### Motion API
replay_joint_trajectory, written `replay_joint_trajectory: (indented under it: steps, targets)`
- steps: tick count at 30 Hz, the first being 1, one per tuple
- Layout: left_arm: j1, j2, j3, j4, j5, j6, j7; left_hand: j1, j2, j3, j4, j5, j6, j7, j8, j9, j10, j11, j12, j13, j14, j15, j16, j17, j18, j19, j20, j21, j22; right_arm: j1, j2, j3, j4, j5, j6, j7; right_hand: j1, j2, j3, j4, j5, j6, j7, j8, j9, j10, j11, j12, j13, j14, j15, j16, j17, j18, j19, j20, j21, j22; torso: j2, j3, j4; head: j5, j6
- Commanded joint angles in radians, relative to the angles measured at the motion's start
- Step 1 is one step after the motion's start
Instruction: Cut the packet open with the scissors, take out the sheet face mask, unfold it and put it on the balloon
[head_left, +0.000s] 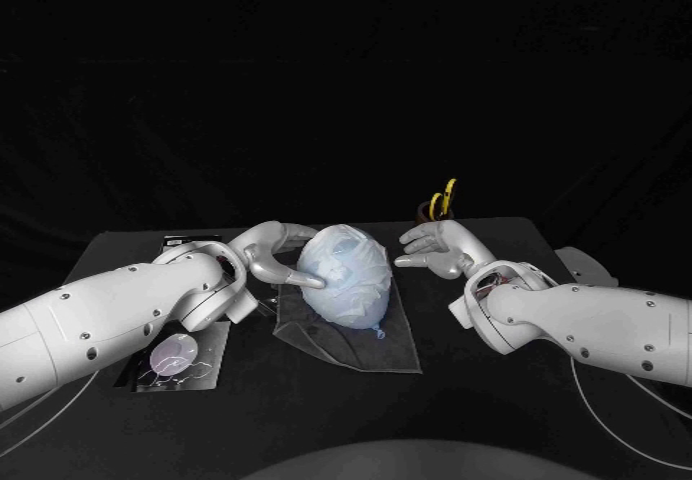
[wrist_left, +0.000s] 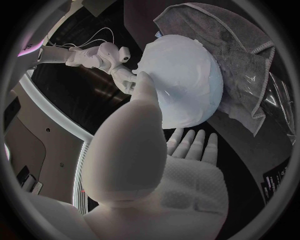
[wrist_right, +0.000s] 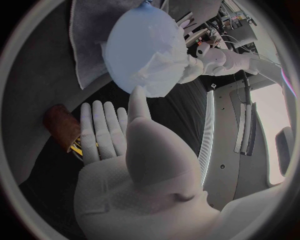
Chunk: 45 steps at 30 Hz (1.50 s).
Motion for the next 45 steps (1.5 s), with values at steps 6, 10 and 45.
replay_joint_trajectory:
  steps: [6, 10, 45]
  targets:
    - [0.001, -0.03, 0.013, 0.023, 0.063, 0.04, 0.13, -0.013, -0.014, -0.025, 0.0, 0.003, -0.039, 0.013, -0.015, -0.013, -0.039, -0.018, -0.005, -0.003, -0.059, 0.006, -0.013, -0.015, -0.024, -0.028, 0.002, -0.006, -0.005, 0.04, -0.015, 0.004, 0.089, 0.005, 0.025, 0.083, -0.057, -0.033, -0.027, 0.014, -0.004, -0.046, 0.08, -0.047, -0.026, -0.067, 0.018, -0.073, -0.003, -0.14, 0.039, -0.08, -0.038, -0.028, -0.193, 0.006, -0.064, -0.074, -0.001, 0.0005, 0.0028, 0.002, 0.005]
    - [0.002, -0.036, 0.015, 0.023, 0.068, 0.056, 0.131, -0.015, -0.014, -0.03, 0.0, 0.003, -0.044, 0.008, -0.017, -0.015, -0.046, -0.024, -0.005, -0.003, -0.066, 0.006, -0.013, -0.016, -0.031, -0.03, 0.002, -0.007, -0.005, 0.062, -0.007, 0.005, 0.111, -0.044, 0.062, 0.08, -0.105, -0.146, 0.076, 0.08, -0.003, -0.159, 0.085, -0.105, -0.065, -0.151, 0.038, -0.108, -0.003, -0.349, 0.064, -0.149, -0.077, -0.057, -0.352, 0.006, -0.069, -0.126, 0.001, -0.0002, 0.0026, 0.008, 0.005]
    - [0.001, 0.009, 0.003, -0.027, 0.055, -0.019, 0.015, -0.05, -0.009, -0.017, 0.001, 0.005, 0.005, 0.102, 0.008, 0.007, 0.029, 0.011, 0.004, 0.004, 0.018, -0.01, 0.012, 0.007, -0.001, 0.015, -0.002, 0.011, 0.004, 0.107, 0.166, 0.004, 0.033, -0.332, 0.301, -0.183, -0.235, -0.466, 0.128, 0.182, 0.008, -0.543, 0.062, -0.266, -0.187, -0.768, 0.087, -0.148, -0.04, -0.746, 0.119, -0.192, -0.127, -0.105, -0.583, 0.01, -0.082, -0.195, 0.0, 0.0015, 0.0004, 0.039, 0.005]
